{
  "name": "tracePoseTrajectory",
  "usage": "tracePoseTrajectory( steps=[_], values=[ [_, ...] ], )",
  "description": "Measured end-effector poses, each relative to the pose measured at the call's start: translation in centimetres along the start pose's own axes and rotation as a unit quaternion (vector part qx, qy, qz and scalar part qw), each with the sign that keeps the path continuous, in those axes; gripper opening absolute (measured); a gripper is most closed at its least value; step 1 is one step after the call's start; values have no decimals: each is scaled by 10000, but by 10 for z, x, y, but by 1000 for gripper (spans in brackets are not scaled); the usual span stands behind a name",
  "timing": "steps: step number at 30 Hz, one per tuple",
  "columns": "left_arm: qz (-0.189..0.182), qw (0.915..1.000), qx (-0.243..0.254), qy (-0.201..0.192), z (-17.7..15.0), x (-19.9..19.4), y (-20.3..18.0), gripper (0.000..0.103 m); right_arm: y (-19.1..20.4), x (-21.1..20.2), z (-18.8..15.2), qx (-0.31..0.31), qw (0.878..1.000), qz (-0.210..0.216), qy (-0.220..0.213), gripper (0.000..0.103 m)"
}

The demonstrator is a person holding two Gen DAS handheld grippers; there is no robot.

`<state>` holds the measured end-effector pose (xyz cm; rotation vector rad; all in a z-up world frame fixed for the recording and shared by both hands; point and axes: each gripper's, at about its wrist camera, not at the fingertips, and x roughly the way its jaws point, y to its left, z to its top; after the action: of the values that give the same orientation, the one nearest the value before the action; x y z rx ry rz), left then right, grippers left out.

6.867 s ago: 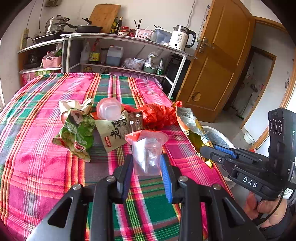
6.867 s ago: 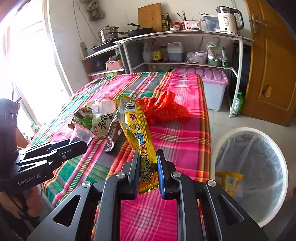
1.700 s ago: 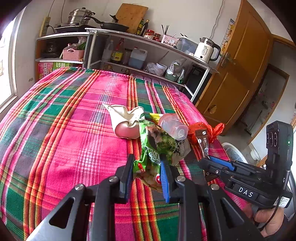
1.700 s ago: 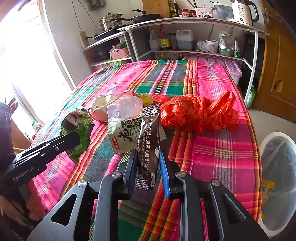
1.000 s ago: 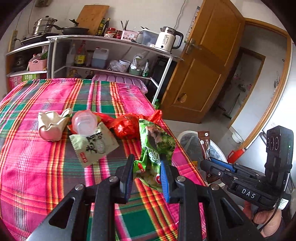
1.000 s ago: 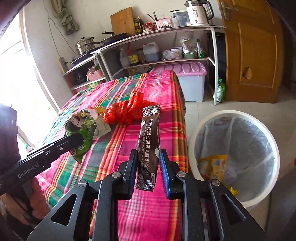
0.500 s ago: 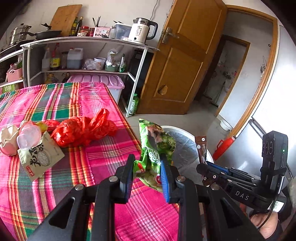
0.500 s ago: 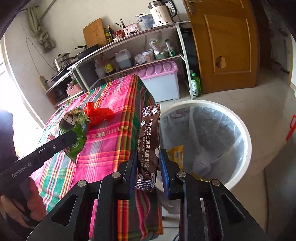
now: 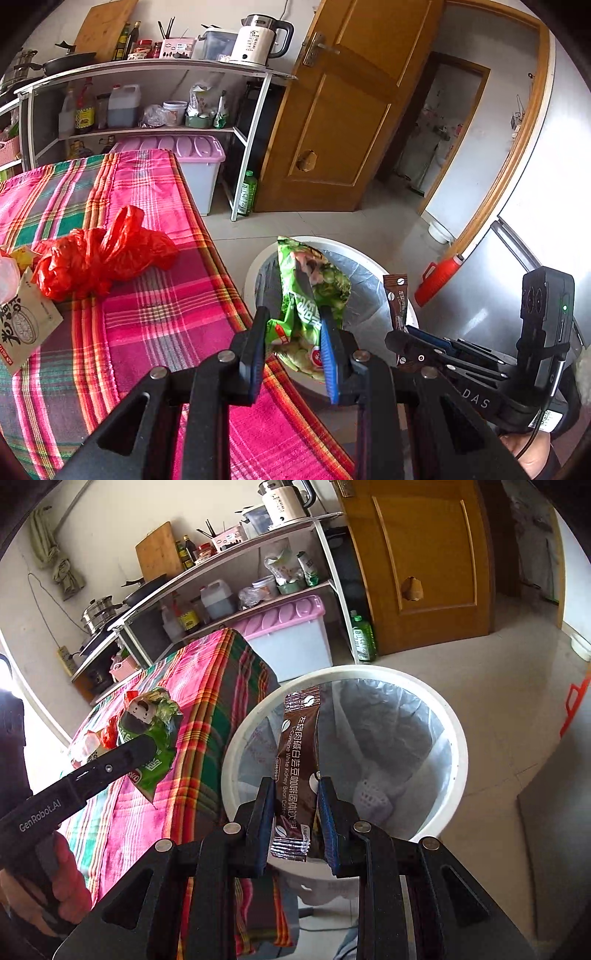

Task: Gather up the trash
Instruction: 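Carry the brown wrapper and green bag over the bin, then open both grippers above the bin to drop the wrapper and bag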

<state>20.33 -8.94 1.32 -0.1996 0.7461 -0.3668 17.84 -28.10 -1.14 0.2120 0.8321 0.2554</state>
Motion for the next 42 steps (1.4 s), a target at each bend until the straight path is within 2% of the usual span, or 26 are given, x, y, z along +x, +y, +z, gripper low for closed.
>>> tracePoseTrajectory(
  steps=[20,24,27,32,42],
  values=[
    [-104,9984,-45,561,-1,46,-16,28,-29,16,-1,303,9990,-196,261,26],
    [-155,9978,-66,646,-1,50,-17,31,-30,17,-1,311,9988,-259,266,28],
    [-163,9975,-113,671,-1,51,-16,33,-32,16,-2,324,9988,-281,247,33],
    [-180,9976,-146,647,-2,49,-16,38,-32,12,-2,314,9990,-269,195,33],
    [-216,9982,-179,533,0,38,-12,41,-23,-1,-1,223,9995,-228,59,33]
  ],
)
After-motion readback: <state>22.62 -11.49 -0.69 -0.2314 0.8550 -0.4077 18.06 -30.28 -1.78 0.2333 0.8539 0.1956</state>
